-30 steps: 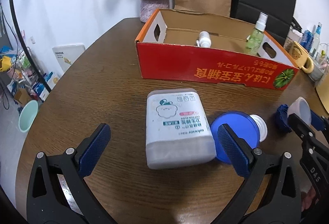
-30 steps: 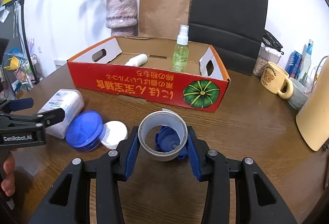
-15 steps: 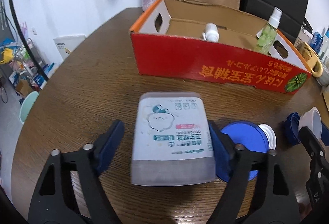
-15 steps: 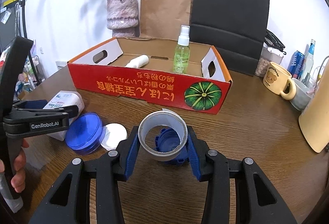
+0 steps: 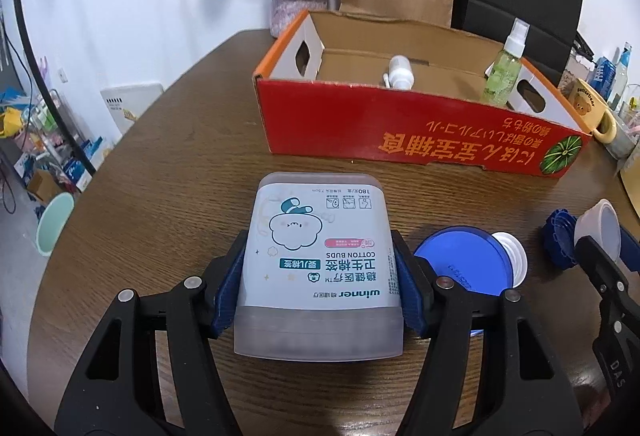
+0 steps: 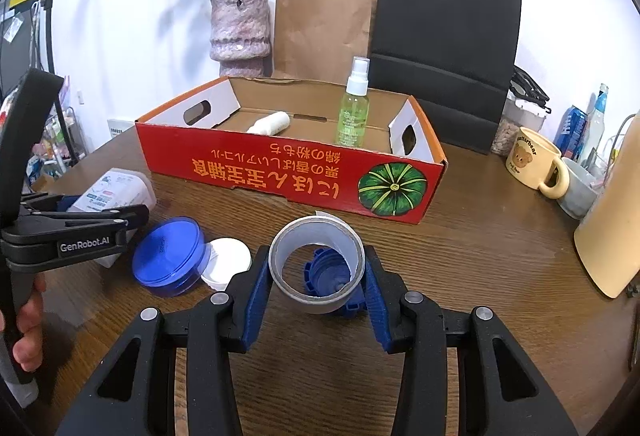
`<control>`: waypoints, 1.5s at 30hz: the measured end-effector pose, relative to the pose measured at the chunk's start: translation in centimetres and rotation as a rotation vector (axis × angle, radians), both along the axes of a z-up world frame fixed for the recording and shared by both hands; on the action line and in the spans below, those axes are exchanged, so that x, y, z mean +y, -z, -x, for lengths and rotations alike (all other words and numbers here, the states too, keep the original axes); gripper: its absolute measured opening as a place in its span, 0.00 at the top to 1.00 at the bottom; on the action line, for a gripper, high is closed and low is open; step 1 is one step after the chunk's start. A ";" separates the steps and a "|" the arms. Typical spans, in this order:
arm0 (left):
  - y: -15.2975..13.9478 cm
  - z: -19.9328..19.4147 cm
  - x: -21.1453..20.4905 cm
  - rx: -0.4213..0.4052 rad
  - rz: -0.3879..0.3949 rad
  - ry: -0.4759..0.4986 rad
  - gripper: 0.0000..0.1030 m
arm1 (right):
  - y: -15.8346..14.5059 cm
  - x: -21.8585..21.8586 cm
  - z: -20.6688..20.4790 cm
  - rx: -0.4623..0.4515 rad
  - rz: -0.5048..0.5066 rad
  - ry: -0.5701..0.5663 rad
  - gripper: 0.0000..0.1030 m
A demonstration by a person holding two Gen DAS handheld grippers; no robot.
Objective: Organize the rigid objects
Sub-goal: 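Carry the cotton-buds box and tape roll with both tools over the red box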
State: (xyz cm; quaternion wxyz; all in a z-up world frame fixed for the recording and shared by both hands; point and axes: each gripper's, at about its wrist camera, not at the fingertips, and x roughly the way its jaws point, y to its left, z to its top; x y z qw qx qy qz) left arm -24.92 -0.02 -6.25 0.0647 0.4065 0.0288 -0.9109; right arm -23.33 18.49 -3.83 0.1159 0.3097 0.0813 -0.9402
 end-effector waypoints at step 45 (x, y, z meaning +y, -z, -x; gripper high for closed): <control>-9.9 -2.1 1.7 0.296 -0.003 0.095 0.41 | -6.2 -3.1 0.3 0.166 0.093 -0.039 0.54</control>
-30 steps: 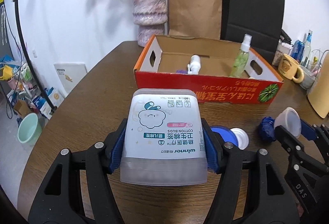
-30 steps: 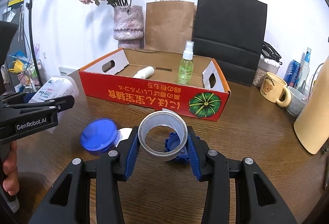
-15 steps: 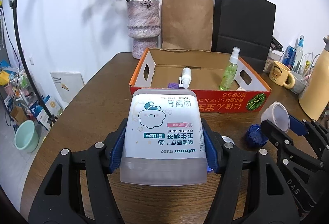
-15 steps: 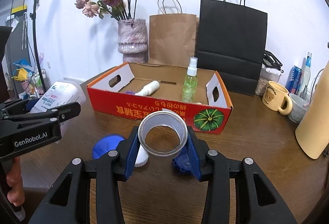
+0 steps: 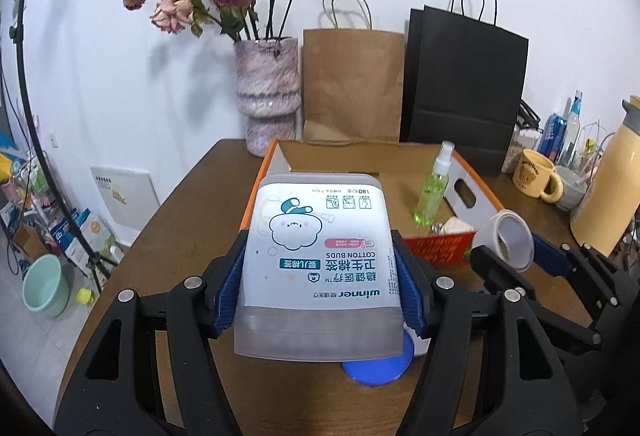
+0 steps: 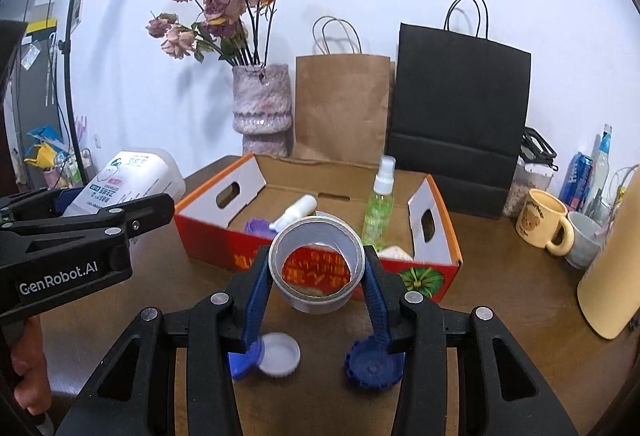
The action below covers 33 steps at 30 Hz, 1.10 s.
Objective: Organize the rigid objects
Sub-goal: 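Carry the cotton-buds box and tape roll with both tools over the red box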
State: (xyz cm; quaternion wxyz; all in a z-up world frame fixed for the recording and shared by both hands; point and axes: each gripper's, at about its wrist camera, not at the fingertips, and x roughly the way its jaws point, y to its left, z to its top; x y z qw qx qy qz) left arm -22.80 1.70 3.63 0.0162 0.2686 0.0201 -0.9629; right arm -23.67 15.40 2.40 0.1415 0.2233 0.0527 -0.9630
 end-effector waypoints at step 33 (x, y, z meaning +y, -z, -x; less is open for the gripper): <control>-0.3 9.2 -1.2 0.016 -0.046 -0.055 0.41 | 0.0 -1.7 9.6 -0.024 0.005 -0.007 0.54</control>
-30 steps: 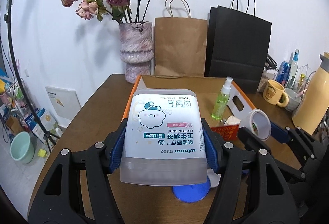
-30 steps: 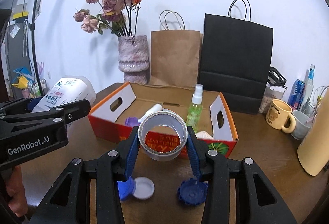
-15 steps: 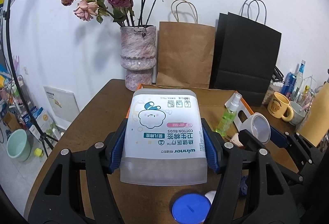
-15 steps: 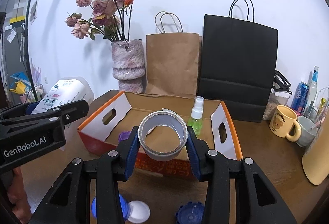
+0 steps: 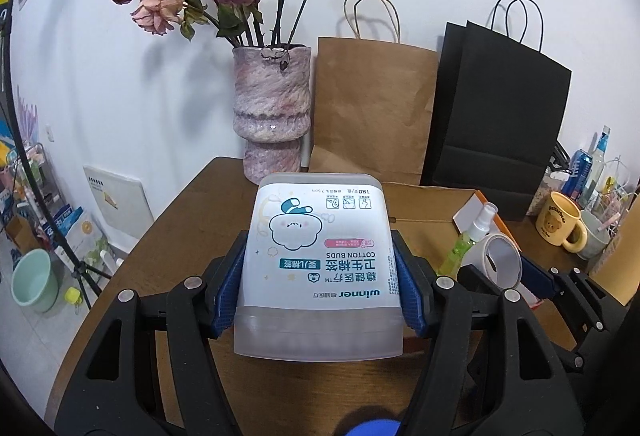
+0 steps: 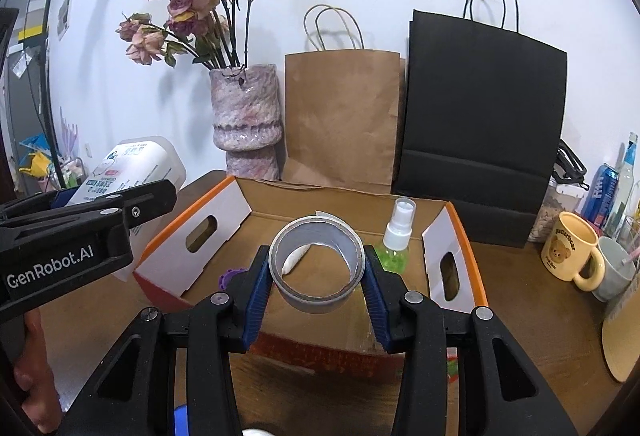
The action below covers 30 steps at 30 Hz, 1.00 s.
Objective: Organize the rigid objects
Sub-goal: 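Carry the cotton-buds box and tape roll with both tools over the red box, then open both tools to drop the cotton-buds box and tape roll into the box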
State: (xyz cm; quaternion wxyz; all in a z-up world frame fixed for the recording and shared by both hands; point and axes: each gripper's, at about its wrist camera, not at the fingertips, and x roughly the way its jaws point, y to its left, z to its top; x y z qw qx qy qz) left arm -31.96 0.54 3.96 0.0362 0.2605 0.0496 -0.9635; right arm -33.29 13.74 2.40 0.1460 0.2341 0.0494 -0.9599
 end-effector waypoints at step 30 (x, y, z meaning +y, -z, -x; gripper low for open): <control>3.0 8.2 -0.6 -0.078 0.056 -0.034 0.41 | 2.4 -0.7 8.7 -0.091 -0.112 -0.022 0.54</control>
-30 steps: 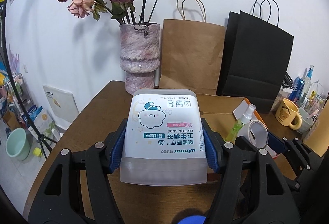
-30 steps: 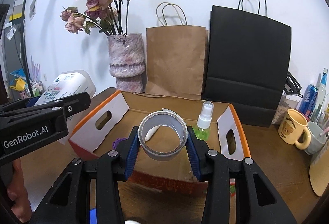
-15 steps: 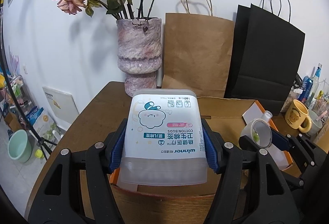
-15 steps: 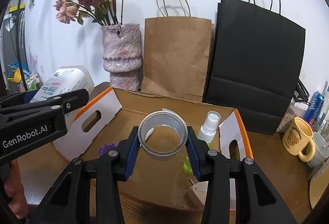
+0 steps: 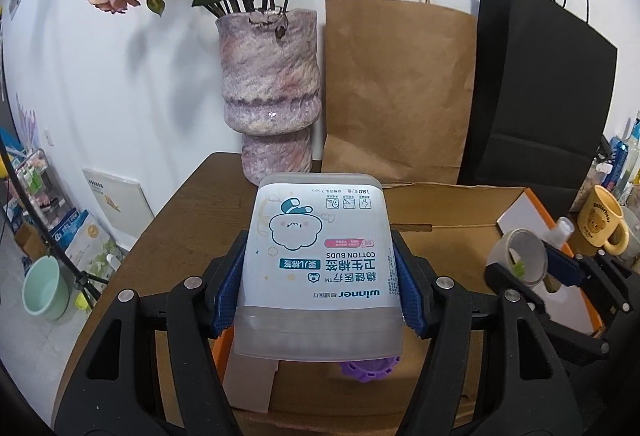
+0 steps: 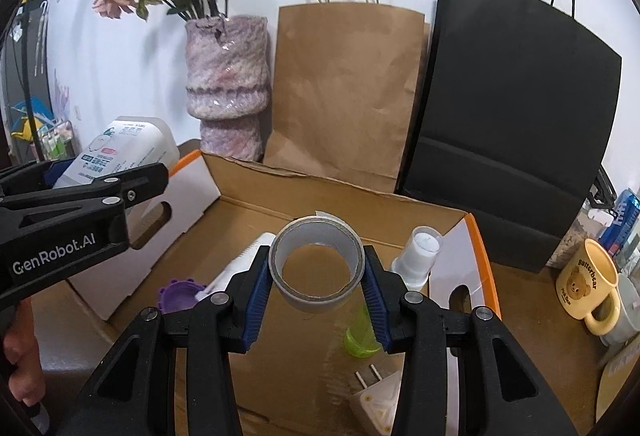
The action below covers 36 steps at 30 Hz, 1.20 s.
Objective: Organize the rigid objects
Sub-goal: 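Open both tools to drop the cotton-buds box and tape roll into the box, then withdraw both open tools from the box toward the blue lid on the table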
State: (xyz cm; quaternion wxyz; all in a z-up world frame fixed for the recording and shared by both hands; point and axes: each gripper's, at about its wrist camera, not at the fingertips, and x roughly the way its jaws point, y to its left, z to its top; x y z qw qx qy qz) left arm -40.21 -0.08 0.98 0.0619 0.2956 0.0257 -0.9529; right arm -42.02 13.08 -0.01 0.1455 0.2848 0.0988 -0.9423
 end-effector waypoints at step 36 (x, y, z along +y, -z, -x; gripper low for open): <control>-0.5 -0.7 -1.1 0.029 -0.019 -0.014 0.00 | -1.2 1.4 -1.4 0.019 0.013 0.012 0.00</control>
